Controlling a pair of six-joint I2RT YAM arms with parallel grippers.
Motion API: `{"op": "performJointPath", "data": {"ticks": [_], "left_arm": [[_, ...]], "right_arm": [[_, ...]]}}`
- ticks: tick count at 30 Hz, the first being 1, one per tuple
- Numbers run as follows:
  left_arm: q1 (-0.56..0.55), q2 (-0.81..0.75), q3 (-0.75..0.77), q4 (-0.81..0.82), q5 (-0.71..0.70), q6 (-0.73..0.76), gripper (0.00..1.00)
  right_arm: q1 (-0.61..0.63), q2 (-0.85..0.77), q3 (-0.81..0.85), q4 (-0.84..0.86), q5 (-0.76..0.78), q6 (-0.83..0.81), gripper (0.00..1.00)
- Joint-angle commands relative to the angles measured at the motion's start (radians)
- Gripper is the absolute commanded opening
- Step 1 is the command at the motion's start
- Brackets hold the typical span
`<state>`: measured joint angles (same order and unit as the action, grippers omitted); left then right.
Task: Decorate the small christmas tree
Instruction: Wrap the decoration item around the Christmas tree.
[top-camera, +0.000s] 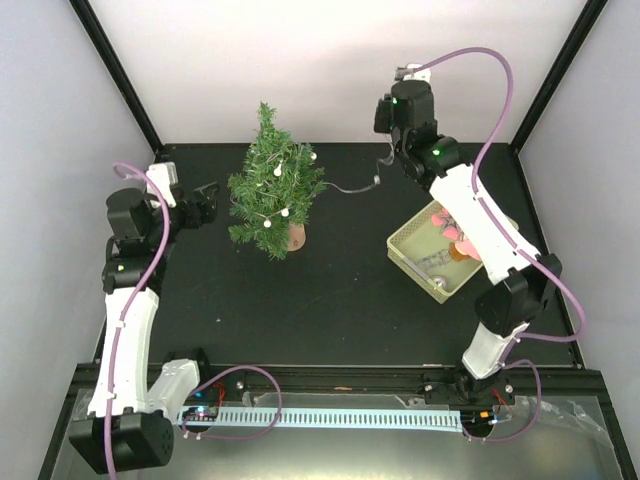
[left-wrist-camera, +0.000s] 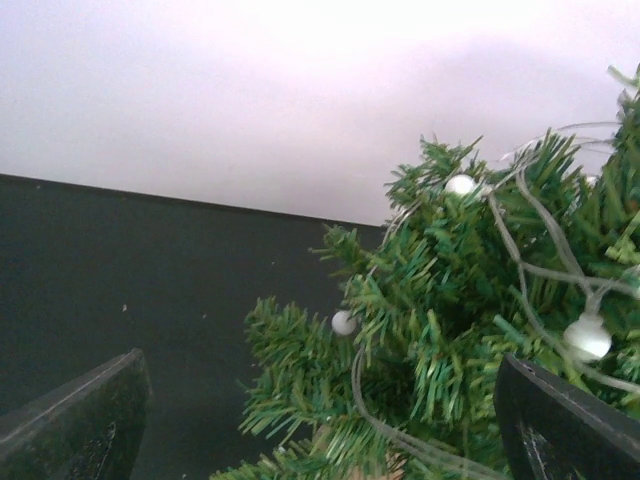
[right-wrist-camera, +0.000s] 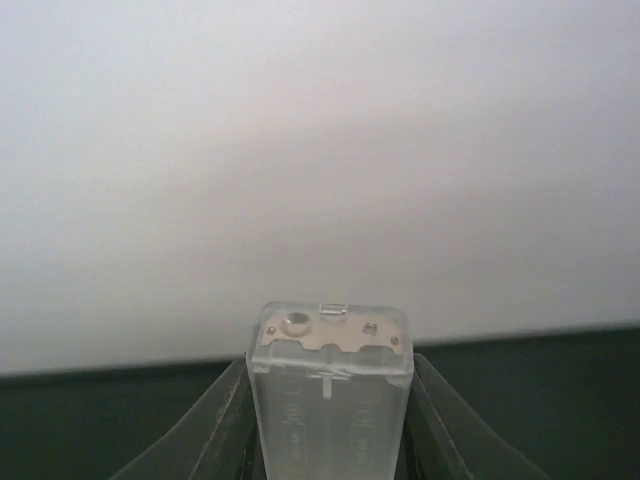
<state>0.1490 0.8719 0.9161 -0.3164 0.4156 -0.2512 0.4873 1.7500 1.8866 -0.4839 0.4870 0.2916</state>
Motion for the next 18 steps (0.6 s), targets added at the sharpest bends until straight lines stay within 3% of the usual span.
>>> {"op": "performJointPath", "data": {"ticks": [1,10,15,18], "left_arm": [[0.001,0.065,0.133,0.021,0.077,-0.037,0.94],[0.009,0.264,0.364,0.156,0.301,-0.044,0.80],[0.009,0.399,0.497,0.270,0.462,-0.064,0.72],[0.008,0.493,0.566,0.318,0.529,-0.089,0.69]], "right_arm": [[-0.004,0.001,0.018,0.323,-0.209,-0.050,0.21],[0.010,0.236,0.315,0.445,-0.552,0.048,0.19],[0.051,0.373,0.524,0.450,-0.632,0.031,0.19],[0.085,0.407,0.539,0.488,-0.659,0.031,0.19]]}}
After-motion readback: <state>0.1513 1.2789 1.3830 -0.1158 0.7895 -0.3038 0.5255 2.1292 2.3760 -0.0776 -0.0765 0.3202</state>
